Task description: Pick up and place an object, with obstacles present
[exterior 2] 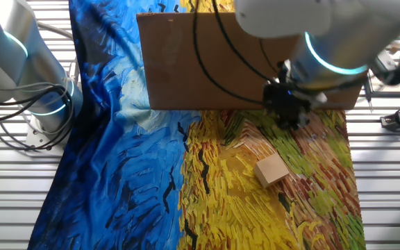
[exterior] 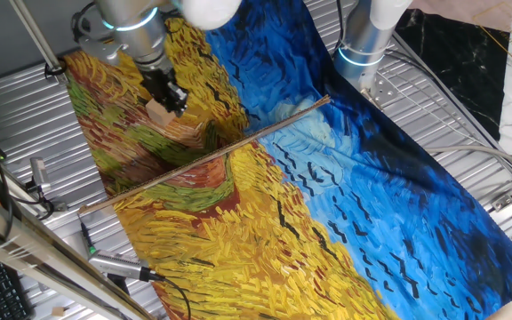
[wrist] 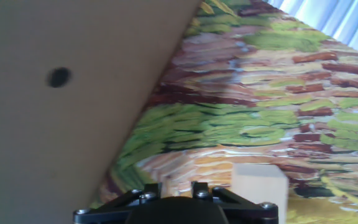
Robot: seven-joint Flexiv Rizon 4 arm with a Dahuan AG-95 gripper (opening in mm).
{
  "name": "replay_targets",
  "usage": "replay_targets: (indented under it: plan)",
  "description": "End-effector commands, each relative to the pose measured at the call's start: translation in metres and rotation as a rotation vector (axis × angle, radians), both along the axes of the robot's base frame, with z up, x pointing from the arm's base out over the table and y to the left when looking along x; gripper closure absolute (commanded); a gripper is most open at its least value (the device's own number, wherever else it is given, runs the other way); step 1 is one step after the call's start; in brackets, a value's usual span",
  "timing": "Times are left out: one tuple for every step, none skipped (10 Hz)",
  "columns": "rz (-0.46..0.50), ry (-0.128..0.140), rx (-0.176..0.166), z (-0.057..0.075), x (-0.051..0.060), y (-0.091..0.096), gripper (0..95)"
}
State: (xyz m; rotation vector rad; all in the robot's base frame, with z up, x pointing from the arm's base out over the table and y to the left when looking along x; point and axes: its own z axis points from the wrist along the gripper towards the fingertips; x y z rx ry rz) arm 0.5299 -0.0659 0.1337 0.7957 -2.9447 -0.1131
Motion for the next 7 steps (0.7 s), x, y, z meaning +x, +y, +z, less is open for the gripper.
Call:
replay_targets:
  plan:
    - [0.007, 0.016, -0.014, -0.006, 0.007, -0.01, 57.0]
    - [0.006, 0.022, -0.02, -0.008, 0.008, -0.014, 57.0]
    - [0.008, 0.026, -0.026, -0.011, 0.008, -0.02, 57.0]
    - [0.017, 0.026, -0.027, -0.013, 0.008, -0.027, 57.0]
    - [0.02, 0.026, -0.026, -0.014, 0.008, -0.031, 57.0]
    - [0.024, 0.027, -0.024, -0.014, 0.008, -0.033, 57.0]
    - [0.032, 0.03, -0.024, -0.014, 0.008, -0.033, 57.0]
